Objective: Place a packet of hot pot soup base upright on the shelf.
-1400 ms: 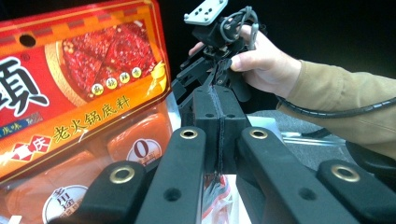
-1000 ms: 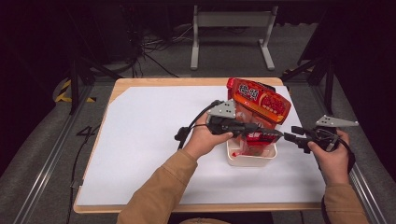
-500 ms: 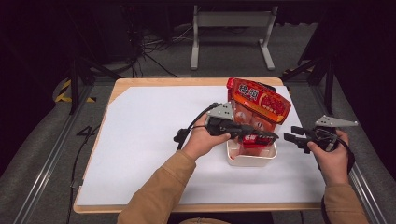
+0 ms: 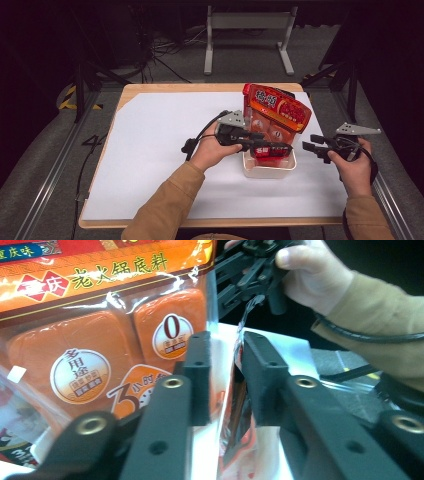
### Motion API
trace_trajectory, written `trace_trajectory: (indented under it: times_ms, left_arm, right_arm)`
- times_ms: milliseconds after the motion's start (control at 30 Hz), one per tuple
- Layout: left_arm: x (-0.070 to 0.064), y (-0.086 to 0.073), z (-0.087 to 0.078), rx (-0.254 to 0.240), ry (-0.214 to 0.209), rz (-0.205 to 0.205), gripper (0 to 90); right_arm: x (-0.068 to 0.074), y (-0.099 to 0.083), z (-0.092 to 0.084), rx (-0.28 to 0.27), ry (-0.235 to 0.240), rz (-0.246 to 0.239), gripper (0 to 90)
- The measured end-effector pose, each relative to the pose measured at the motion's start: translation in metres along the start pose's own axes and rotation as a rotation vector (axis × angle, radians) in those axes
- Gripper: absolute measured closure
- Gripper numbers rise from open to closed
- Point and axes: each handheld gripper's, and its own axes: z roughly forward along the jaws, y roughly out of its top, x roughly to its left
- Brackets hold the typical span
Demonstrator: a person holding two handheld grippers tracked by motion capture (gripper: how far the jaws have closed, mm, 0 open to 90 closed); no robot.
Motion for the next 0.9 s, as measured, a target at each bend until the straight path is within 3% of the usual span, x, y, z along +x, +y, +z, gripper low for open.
trace_trajectory:
  times_ms: [100, 233, 500, 667, 900]
  left_arm:
    - [-0.002, 0.000, -0.004, -0.023, 0.007, -0.017, 51.7]
    - [-0.004, 0.000, -0.010, -0.032, 0.031, -0.024, 33.4]
    - [-0.011, 0.000, -0.046, -0.054, 0.112, -0.031, 27.1]
    - [-0.016, -0.001, -0.064, -0.043, 0.151, -0.026, 24.9]
    - [-0.021, -0.007, -0.095, -0.027, 0.239, -0.015, 22.3]
  right_arm:
    - [0.000, 0.002, 0.004, 0.001, 0.006, -0.004, 46.1]
    - [0.000, 0.005, 0.008, 0.002, 0.013, -0.007, 45.0]
    - [-0.003, 0.010, 0.012, -0.005, 0.018, -0.006, 44.4]
    - [-0.004, 0.013, 0.012, -0.011, 0.018, -0.005, 44.0]
    - [-0.005, 0.012, 0.013, -0.008, 0.022, 0.000, 41.6]
